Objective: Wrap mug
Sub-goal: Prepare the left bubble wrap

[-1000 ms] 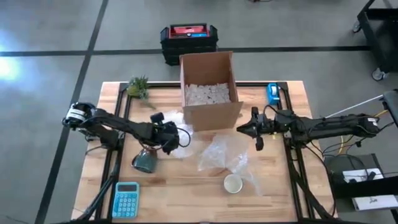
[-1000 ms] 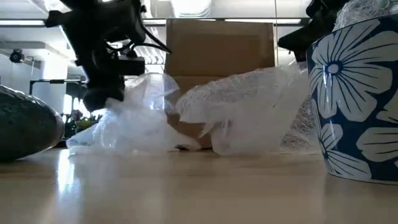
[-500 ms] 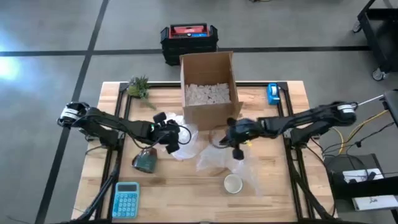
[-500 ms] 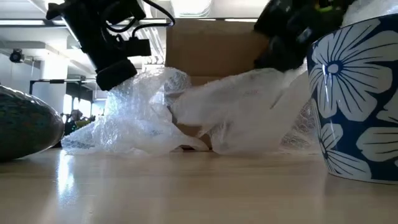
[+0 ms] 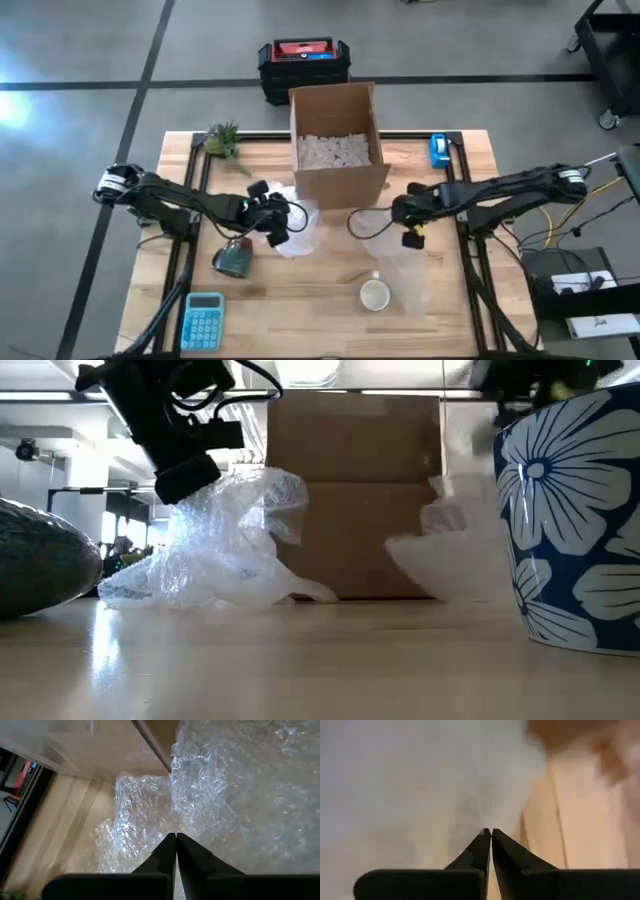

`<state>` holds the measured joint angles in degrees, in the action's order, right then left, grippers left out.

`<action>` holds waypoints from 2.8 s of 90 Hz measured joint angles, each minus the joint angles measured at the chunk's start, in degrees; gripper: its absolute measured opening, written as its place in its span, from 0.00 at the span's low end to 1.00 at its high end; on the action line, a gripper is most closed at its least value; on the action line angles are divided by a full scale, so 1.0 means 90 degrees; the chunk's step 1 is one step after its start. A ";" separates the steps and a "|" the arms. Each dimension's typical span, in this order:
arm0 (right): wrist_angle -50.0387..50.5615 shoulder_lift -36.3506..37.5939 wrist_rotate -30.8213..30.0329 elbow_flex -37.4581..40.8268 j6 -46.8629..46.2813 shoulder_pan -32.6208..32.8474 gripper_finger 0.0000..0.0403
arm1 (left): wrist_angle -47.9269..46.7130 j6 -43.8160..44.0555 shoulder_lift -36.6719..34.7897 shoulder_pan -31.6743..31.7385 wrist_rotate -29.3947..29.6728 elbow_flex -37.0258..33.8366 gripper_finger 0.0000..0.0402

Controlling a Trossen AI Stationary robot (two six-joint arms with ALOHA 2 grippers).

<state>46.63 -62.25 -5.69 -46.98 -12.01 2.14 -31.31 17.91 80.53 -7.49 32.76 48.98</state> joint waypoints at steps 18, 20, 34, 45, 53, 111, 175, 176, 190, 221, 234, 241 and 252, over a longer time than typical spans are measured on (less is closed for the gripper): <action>-0.3152 0.0334 0.0545 -0.0246 0.0476 0.0029 0.01 | -0.0022 -0.0258 -0.0002 -0.0002 -0.0324 0.0254 0.00; -0.3616 0.0275 0.0714 -0.0237 0.0601 0.0047 0.01 | -0.0031 -0.0303 -0.0002 -0.0002 -0.0430 0.0302 0.00; -0.6012 -0.0937 0.1157 -0.0307 0.1324 0.0321 0.00 | -0.0682 -0.0661 -0.0074 -0.0005 -0.1289 0.0696 0.00; -0.6368 -0.2305 0.1080 -0.1017 0.1686 0.0440 0.00 | -0.1492 -0.0673 -0.0322 -0.0036 -0.1423 0.0835 0.00; -0.6055 -0.3303 0.0547 -0.1824 0.1741 0.0473 0.01 | -0.1688 -0.0673 -0.0571 -0.0039 -0.1421 0.0756 0.00; -0.0567 -0.6099 -0.0625 -0.4952 0.1501 0.0524 0.01 | 0.0858 -0.0503 -0.1159 -0.0010 -0.1662 -0.1695 0.00; -0.4379 -0.6017 0.0584 -0.4954 0.1739 0.0632 0.01 | 0.1096 -0.0582 -0.1178 0.0012 -0.1368 -0.1424 0.00; -0.4389 -0.6088 0.0576 -0.4951 0.1742 0.0623 0.01 | 0.1099 -0.0578 -0.1178 0.0012 -0.1368 -0.1426 0.00; -0.3929 -0.6888 0.0363 -0.4940 0.1585 0.0553 0.01 | 0.1158 -0.0534 -0.1179 0.0012 -0.1370 -0.1446 0.00; 0.0153 -0.6036 0.0301 -0.4949 0.1555 0.0693 0.01 | 0.1089 -0.0578 -0.1185 0.0010 -0.1370 -0.1458 0.00; 0.1385 -0.5575 0.0258 -0.4944 0.1744 0.0672 0.01 | 0.1041 -0.0578 -0.1185 0.0010 -0.1370 -0.1458 0.00; 0.1564 -0.5321 0.0142 -0.4944 0.1825 0.0664 0.01 | 0.1039 -0.0578 -0.1185 0.0010 -0.1370 -0.1458 0.00; 0.1527 -0.4981 -0.0410 -0.4944 0.1844 0.0665 0.01 | 0.0927 -0.0599 -0.1185 0.0010 -0.1373 -0.1400 0.00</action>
<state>60.38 -107.08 -9.38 -91.48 4.59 8.12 -22.97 12.52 69.87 -7.40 20.40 36.37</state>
